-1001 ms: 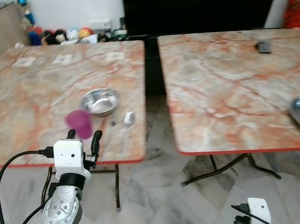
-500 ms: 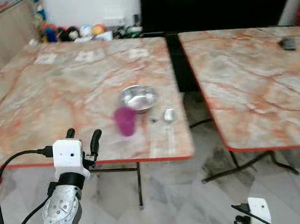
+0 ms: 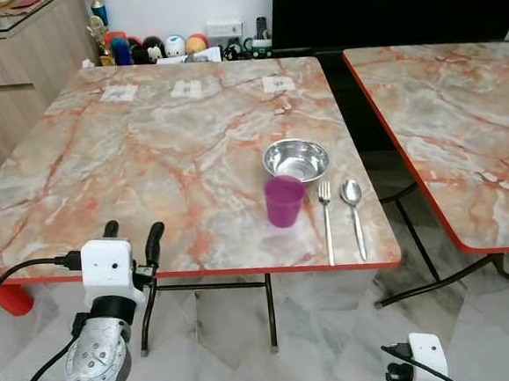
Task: Setting the table
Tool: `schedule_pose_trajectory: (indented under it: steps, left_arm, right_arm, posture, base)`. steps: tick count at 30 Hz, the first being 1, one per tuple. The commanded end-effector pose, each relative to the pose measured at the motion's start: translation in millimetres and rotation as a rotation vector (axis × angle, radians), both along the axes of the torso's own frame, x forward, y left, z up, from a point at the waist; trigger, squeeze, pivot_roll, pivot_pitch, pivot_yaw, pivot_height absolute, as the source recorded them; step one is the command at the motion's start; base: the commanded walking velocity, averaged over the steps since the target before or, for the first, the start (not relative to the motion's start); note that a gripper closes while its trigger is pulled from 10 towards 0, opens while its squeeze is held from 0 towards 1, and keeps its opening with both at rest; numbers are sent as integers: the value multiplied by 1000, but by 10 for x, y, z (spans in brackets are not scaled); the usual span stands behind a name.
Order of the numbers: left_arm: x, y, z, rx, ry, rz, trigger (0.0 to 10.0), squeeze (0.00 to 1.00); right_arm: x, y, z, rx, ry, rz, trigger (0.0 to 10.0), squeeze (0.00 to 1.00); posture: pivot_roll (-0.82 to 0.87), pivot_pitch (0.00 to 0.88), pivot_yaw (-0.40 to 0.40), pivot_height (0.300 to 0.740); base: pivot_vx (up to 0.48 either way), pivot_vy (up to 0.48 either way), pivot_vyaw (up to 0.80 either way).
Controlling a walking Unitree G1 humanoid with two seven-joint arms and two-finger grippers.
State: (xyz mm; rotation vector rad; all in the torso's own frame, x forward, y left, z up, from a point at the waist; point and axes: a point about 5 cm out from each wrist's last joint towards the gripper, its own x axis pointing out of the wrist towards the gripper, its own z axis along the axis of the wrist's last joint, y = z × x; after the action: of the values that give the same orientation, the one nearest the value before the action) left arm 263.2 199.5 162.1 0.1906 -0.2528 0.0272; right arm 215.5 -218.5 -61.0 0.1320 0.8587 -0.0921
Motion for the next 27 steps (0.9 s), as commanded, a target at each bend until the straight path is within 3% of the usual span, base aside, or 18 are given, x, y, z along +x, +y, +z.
schedule_pose_trajectory:
  steps: [1,10,17,20,21,23,27]
  left_arm:
    - [-15,-36,17,14,-14,-10,10000,0]
    - [-16,-43,1,10,-8,-13,10000,0]
    - [-57,138,-101,-30,21,88,10000,0]
    - [-162,447,-199,-69,25,286,10000,0]
    - [-233,611,-248,-78,25,396,10000,0]
    - [-313,766,-312,-83,34,502,10000,0]
    - [-634,1161,-593,-92,121,784,10000,0]
  right_arm:
    - [-45,-36,-19,-8,14,-6,10000,0]
    - [-46,-37,-19,-8,13,-7,10000,0]
    - [-48,-35,-21,-8,14,-7,10000,0]
    - [-47,-33,-21,-7,13,-9,10000,0]
    - [-47,-33,-21,-7,13,-9,10000,0]
    - [-47,-31,-21,-7,14,-9,10000,0]
    - [-47,-29,-22,-6,13,-10,10000,0]
  posture:
    - [113,91,-16,740]
    - [111,91,-15,740]
    - [111,92,-13,740]
    - [110,92,-12,740]
    - [114,94,-12,740]
    - [114,93,-11,740]
    - [113,94,-10,740]
  base:
    - [0,0,0]
    - [0,0,0]
    - [0,0,0]
    - [0,0,0]
    - [0,0,0]
    - [0,0,0]
    - [0,0,0]
